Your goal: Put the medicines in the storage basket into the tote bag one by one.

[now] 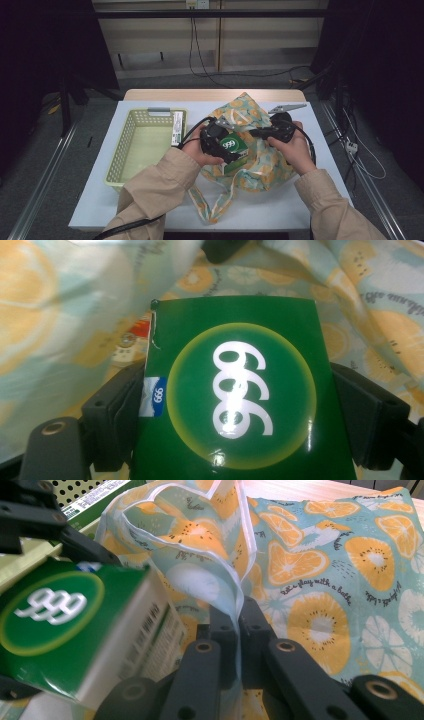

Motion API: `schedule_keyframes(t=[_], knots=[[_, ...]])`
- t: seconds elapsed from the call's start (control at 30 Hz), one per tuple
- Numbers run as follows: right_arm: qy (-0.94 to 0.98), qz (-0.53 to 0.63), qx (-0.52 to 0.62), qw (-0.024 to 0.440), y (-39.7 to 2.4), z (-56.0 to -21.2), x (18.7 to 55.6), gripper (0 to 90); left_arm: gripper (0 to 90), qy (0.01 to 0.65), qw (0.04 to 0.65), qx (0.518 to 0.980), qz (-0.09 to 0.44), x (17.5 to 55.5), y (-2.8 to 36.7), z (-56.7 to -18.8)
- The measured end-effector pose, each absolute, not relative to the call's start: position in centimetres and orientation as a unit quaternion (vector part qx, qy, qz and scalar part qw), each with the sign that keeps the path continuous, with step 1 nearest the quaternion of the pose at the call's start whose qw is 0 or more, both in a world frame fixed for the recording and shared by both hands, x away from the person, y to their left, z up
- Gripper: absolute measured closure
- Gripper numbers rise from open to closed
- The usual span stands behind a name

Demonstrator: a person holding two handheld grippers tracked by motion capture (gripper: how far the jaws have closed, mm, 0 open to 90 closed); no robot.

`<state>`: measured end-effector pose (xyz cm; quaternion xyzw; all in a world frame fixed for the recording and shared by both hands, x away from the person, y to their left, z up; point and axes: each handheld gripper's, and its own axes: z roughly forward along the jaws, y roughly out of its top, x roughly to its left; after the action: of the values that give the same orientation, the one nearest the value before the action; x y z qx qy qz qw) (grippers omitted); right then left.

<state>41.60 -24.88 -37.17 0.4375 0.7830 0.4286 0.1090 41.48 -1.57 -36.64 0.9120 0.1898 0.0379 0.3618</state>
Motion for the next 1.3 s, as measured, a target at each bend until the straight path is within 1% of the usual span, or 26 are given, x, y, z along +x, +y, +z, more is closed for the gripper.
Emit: schedule_keyframes(t=[0.07, 0.27, 0.57, 0.67, 0.9, 1.1, 1.2, 1.23, 1.3], knots=[[0.781, 0.43, 0.441, 0.108, -25.0, -37.1, 41.6, 87.6, 17.1, 0.19, 0.362, 0.912, 0.045, 41.7, -1.9, -37.0], [0.78, 0.43, 0.442, 0.107, -25.2, -37.1, 41.6, 87.7, 17.1, 0.204, 0.363, 0.908, 0.04, 42.4, -2.3, -38.3], [0.778, 0.433, 0.443, 0.108, -25.4, -37.0, 41.7, 87.7, 16.9, 0.198, 0.363, 0.909, 0.047, 43.5, -3.3, -39.9], [0.777, 0.434, 0.443, 0.108, -25.4, -37.0, 41.7, 87.7, 16.7, 0.203, 0.364, 0.908, 0.041, 44.0, -3.5, -40.5], [0.776, 0.437, 0.442, 0.106, -25.4, -36.9, 41.7, 87.7, 16.6, 0.202, 0.365, 0.907, 0.048, 44.7, -4.0, -40.6], [0.776, 0.436, 0.442, 0.107, -25.5, -36.8, 41.6, 87.6, 16.5, 0.221, 0.373, 0.899, 0.065, 45.6, -4.0, -40.8], [0.777, 0.436, 0.442, 0.107, -25.5, -36.8, 41.7, 87.7, 16.5, 0.229, 0.366, 0.899, 0.081, 46.2, -3.8, -40.9], [0.777, 0.435, 0.442, 0.107, -25.5, -36.9, 41.7, 87.6, 16.5, 0.234, 0.375, 0.894, 0.074, 46.4, -3.8, -40.9], [0.778, 0.435, 0.442, 0.106, -25.4, -36.9, 41.7, 87.6, 16.5, 0.243, 0.378, 0.89, 0.077, 46.8, -3.6, -41.0]])
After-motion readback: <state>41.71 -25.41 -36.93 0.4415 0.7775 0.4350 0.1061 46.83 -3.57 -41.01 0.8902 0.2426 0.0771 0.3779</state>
